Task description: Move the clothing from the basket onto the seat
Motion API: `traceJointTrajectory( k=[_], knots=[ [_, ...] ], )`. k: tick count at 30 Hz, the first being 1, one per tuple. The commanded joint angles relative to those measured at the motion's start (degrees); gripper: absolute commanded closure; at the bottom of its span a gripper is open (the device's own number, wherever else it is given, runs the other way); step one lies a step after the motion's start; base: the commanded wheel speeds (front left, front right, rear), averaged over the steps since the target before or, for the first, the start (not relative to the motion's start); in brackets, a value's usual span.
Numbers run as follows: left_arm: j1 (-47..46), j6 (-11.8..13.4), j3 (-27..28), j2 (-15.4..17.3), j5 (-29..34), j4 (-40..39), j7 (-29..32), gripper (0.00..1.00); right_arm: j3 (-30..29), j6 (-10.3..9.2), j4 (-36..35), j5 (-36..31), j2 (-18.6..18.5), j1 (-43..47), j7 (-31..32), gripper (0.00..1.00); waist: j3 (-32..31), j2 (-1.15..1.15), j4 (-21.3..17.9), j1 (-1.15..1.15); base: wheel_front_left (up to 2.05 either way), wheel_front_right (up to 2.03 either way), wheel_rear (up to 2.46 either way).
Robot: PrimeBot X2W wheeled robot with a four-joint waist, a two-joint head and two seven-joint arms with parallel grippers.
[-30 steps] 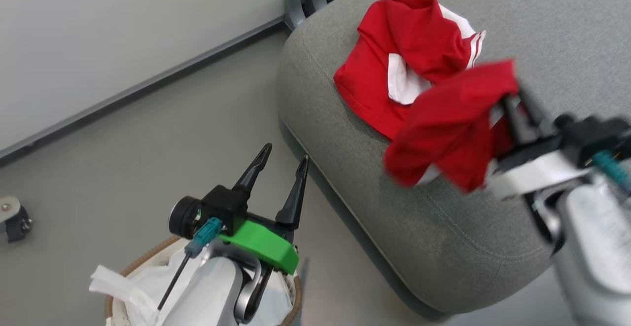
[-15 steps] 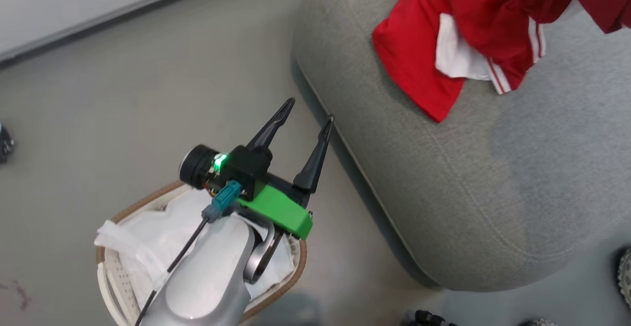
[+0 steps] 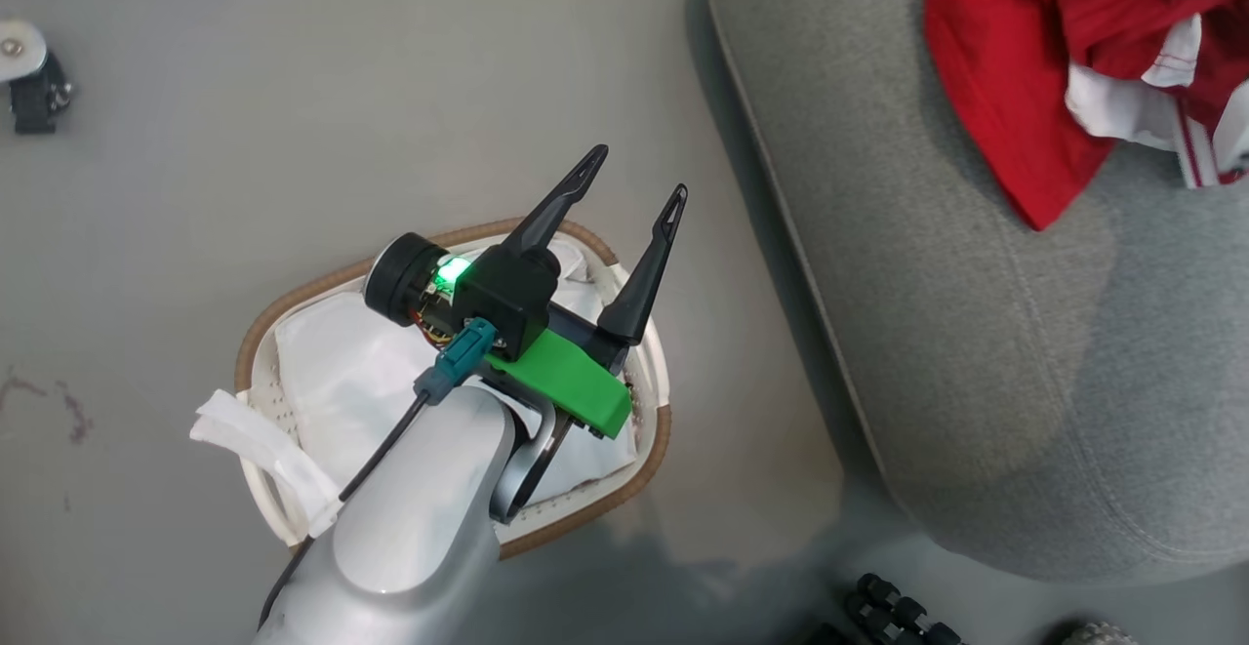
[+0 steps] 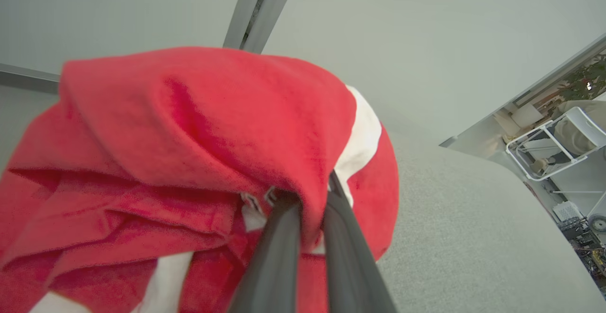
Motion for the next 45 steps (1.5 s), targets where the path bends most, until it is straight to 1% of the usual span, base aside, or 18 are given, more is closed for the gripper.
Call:
traceJointTrajectory(
  k=[1,5,10,11,12,13,14,22,27,31,37,41,45],
  knots=[
    [-0.4,-0.2,0.2,0.3,0.1,0.0,0.0,0.0,-1.5,-0.08,1.3,-0.4,0.4,1.6,0.0,1.0,2.6,0.0,2.8,-0.01,0.0,0.0,0.0],
    [0.8,-0.3,0.6,0.4,-0.2,0.5,0.0,0.0,-5.7,-0.08,3.1,-1.1,2.1,5.6,0.0,1.0,1.5,0.0,2.3,-0.01,0.0,0.0,0.0],
    [1.8,-0.3,0.9,0.5,-0.5,0.9,0.0,0.0,-9.3,-0.08,1.9,-2.1,4.1,10.0,0.0,1.0,-1.1,0.0,0.8,-0.01,0.0,0.0,0.0],
    [2.0,-0.3,1.0,0.5,-0.6,1.0,0.0,0.0,-9.8,-0.08,1.5,-2.2,4.4,10.8,0.0,0.92,-1.7,0.0,0.4,-0.01,0.0,0.0,0.0],
    [2.2,-0.3,1.0,0.5,-0.7,1.1,0.0,0.0,-10.3,-0.08,1.0,-2.2,4.7,11.7,0.0,0.75,-2.3,0.0,0.1,-0.01,0.0,0.0,0.0],
    [2.6,-0.3,1.1,0.4,-0.8,1.2,0.0,0.0,-10.9,-0.08,0.2,-2.1,5.2,12.6,0.0,0.34,-3.1,0.0,-0.2,-0.01,0.0,0.0,0.0],
    [2.8,-0.3,1.3,0.3,-1.0,1.3,0.0,0.0,-11.3,-0.08,-0.8,-2.1,5.7,13.5,0.0,0.0,-3.8,0.0,-0.6,-0.01,0.0,0.0,0.0],
    [6.2,-0.3,2.0,-0.2,-1.6,1.2,0.0,0.0,-13.3,-0.08,-7.4,-0.8,8.4,21.2,0.0,0.0,-10.6,0.0,-1.9,-0.01,0.0,0.0,0.0],
    [8.5,-0.3,2.1,-0.4,-1.7,0.9,0.0,0.0,-12.5,-0.08,-11.3,0.6,9.9,25.1,0.0,0.0,-14.2,0.0,-1.8,-0.01,0.0,0.0,0.0],
    [10.2,-0.3,2.2,-0.6,-1.0,0.6,0.0,0.0,-10.8,-0.08,-14.4,2.3,11.5,27.1,0.0,0.0,-16.4,0.0,-0.9,-0.01,0.0,0.0,0.0],
    [12.8,-0.2,4.6,-0.7,0.0,0.5,0.0,0.0,-6.3,-0.08,-18.1,5.3,13.3,28.5,0.0,0.0,-18.9,0.0,2.1,-0.01,0.0,0.0,0.0],
    [14.4,-0.2,7.3,-0.9,1.2,0.5,0.0,0.0,-3.3,-0.08,-19.4,7.4,14.2,29.0,0.0,0.0,-19.9,0.0,5.3,-0.01,0.0,0.0,0.0],
    [15.8,-0.1,11.5,-1.0,2.7,0.6,0.0,0.0,-1.1,-0.08,-20.2,8.8,15.5,29.1,0.0,0.0,-20.7,0.0,8.7,-0.01,0.0,0.0,0.0]
  ],
)
